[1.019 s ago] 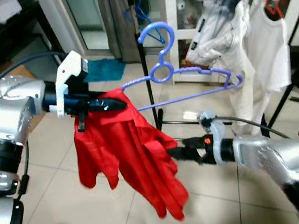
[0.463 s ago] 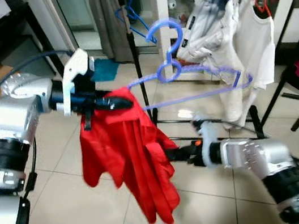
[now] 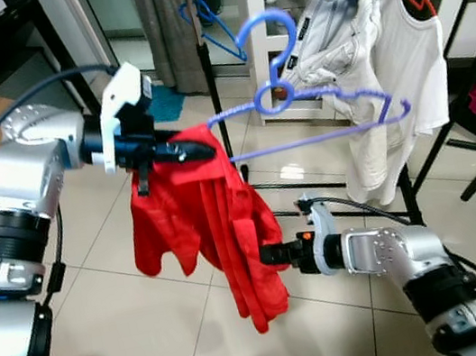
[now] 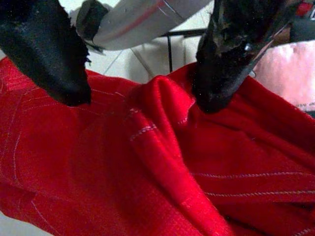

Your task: Hang hanger

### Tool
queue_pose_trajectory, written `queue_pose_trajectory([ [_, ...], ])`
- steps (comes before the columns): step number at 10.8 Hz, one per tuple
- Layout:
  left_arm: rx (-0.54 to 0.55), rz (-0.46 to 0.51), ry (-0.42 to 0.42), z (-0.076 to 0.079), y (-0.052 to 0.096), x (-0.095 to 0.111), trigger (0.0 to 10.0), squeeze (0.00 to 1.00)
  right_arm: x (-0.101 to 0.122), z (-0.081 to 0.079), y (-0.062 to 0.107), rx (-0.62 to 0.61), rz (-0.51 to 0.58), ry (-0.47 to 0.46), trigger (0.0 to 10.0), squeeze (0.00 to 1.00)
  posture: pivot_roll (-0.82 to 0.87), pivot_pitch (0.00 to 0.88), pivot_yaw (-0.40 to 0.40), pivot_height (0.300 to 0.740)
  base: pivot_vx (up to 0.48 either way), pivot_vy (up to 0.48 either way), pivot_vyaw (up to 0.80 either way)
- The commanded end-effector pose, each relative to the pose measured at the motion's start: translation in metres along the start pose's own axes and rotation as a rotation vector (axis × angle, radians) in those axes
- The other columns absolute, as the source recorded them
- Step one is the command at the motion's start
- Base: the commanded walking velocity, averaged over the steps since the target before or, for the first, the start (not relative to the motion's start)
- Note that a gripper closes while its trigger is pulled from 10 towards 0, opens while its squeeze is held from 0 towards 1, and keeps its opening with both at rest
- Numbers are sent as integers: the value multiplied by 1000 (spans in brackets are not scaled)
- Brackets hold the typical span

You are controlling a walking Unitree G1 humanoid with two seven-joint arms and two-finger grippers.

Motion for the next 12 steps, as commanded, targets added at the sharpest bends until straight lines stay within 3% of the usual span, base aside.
queue_pose_trajectory([
  [1, 31, 32, -27, -2, 9, 11, 0, 0, 1, 1, 0, -6, 7, -6, 0, 0, -31, 77, 102, 740, 0, 0, 0],
  [9, 49, 25, -23, -7, 13, 10, 0, 0, 13, 11, 2, -27, 117, -60, 0, 0, -24, 77, 107, 740, 0, 0, 0],
  [12, 51, 26, -20, -7, 14, 9, 0, 0, 26, 14, 5, -24, 228, -145, 0, 0, -25, 77, 109, 740, 0, 0, 0],
])
Point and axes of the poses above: a point about 5 cm out from each wrist's last joint towards the gripper, its own y axis pointing back from the gripper into the wrist, its own x axis along the axis of the wrist's last joint, z = x × y, the point moved 3 cm from there along -y, pointing out of the wrist towards the gripper, and after that the axes turned 13 degrees about y, right-handed, at the moved point
